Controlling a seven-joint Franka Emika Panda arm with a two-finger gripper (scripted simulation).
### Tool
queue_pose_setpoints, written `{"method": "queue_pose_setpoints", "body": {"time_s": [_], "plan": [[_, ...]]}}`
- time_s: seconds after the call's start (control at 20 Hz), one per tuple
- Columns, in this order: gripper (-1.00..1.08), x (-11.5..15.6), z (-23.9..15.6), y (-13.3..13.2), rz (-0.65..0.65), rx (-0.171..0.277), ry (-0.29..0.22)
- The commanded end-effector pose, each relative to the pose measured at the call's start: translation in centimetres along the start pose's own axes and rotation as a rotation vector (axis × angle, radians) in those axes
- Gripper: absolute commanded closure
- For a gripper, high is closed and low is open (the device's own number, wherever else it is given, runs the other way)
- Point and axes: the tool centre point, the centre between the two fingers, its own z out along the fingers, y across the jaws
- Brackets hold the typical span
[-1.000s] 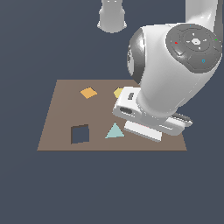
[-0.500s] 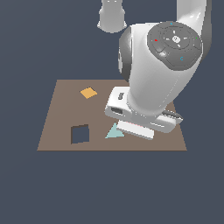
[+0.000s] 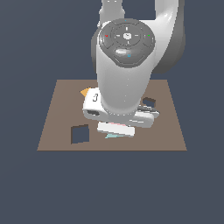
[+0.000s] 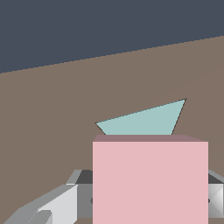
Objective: Insert a designated object into the corresponding slot on a board.
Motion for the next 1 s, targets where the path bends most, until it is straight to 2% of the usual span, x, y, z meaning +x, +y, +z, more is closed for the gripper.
{"method": "queue_pose_setpoints", "body": {"time_s": [0.0, 0.5, 0.95], "plan": [[1.08, 0.5, -0.1, 1.9, -0.047, 0.0, 0.001], [1.08, 3.0, -0.5, 8.6, -0.218, -0.001, 0.0], [1.08, 4.9, -0.6, 11.6, -0.304, -0.001, 0.0]]}}
